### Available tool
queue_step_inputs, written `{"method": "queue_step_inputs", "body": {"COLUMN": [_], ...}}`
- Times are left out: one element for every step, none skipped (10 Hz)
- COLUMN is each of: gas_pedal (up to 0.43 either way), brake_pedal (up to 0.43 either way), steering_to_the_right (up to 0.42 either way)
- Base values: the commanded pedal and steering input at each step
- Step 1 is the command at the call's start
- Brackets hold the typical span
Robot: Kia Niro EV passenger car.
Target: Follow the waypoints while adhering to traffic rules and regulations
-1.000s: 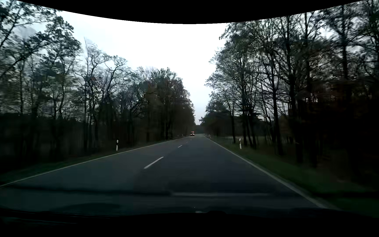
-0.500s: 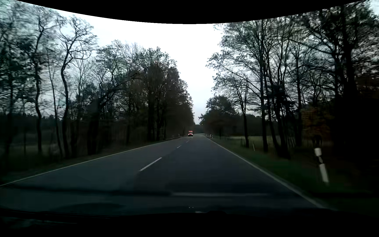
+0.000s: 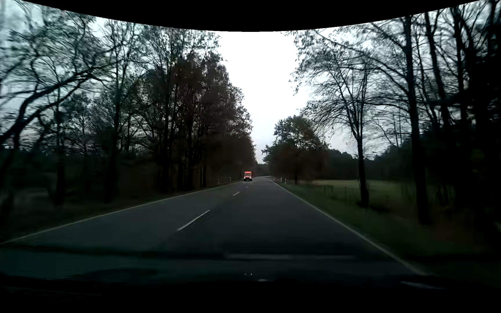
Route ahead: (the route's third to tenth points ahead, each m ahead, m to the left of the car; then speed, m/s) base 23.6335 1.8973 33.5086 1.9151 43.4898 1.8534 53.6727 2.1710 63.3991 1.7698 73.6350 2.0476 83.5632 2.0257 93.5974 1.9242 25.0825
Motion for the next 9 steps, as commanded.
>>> {"method": "queue_step_inputs", "body": {"gas_pedal": [0.240,0.240,0.240,0.240,0.228,0.228,0.228,0.228,0.228], "brake_pedal": [0.000,0.000,0.000,0.000,0.000,0.000,0.000,0.000,0.000], "steering_to_the_right": [0.001,0.001,0.000,0.000,0.000,0.000,0.000,0.000,0.000]}}
